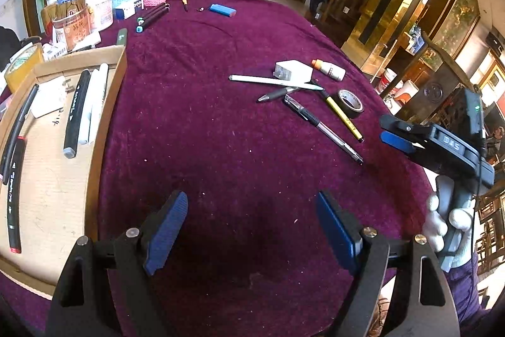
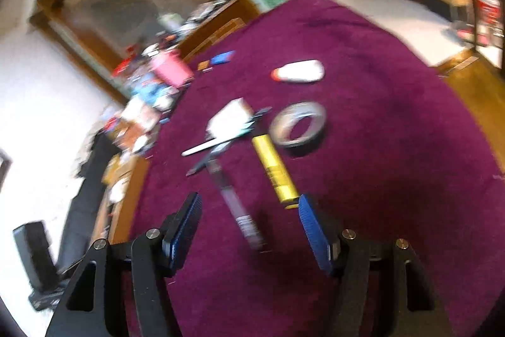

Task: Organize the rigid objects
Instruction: 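Close the right tool on the yellow pen while the left tool grasps a clear gel pen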

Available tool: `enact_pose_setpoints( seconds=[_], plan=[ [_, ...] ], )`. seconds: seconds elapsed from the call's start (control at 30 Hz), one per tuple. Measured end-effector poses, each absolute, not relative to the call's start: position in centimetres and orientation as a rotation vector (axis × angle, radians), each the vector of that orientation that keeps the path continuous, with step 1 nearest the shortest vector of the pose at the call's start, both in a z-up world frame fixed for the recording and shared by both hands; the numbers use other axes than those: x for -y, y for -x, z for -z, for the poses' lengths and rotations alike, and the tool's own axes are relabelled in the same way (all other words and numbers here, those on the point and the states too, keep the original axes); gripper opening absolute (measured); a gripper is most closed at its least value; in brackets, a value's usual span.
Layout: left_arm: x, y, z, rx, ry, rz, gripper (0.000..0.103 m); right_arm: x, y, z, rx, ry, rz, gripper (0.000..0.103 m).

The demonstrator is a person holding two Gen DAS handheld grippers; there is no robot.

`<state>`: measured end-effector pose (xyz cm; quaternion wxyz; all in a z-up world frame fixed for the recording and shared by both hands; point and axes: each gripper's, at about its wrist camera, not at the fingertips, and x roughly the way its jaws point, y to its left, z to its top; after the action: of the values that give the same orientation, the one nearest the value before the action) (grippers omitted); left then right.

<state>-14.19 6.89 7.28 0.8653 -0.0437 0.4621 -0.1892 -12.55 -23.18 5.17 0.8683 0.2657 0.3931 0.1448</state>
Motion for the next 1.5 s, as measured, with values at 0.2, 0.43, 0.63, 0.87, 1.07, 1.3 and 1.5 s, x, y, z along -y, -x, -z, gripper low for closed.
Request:
enact_pose_setpoints(
  seconds=[0.2, 0.43, 0.63, 0.87, 1.07, 1.3, 1.5],
  plan=[
    [-7.5, 14.5, -8.2, -0.924, 0.054, 0.345, 0.082, 17.4, 8.7, -3.9, -0.922, -0.421, -0.377, 0.068],
    [-9.0, 13.9, -7.8, -0.934, 0.071, 0.307, 0.082, 14.0, 6.9, -2.1, -1.021, -0.521, -0.546, 0.070],
    [-8.6, 13.4, -7.3, -0.951, 0.072, 0.332, 0.082, 15.9, 7.8, -4.2, -0.920, -0.585, -0.562, 0.070],
    [-3.3, 9.9, -5.9, -0.937, -0.082, 0.379, 0.082, 20.4, 9.0, -6.1, -0.836, -0.515, -0.396, 0.070],
    [1.9, 5.2, -2.7, -1.005, -0.228, 0.397, 0.049, 21.9, 9.2, -5.2, -0.874, -0.345, -0.233, 0.070],
    [0.6, 5.9, -2.5, -1.007, -0.174, 0.423, 0.011, 20.2, 6.7, -2.8, -0.969, -0.196, -0.120, 0.025],
    [-2.5, 8.4, -3.8, -1.026, -0.114, 0.422, 0.009, 19.1, 7.6, -2.9, -1.026, -0.174, -0.158, 0.013]
  ],
)
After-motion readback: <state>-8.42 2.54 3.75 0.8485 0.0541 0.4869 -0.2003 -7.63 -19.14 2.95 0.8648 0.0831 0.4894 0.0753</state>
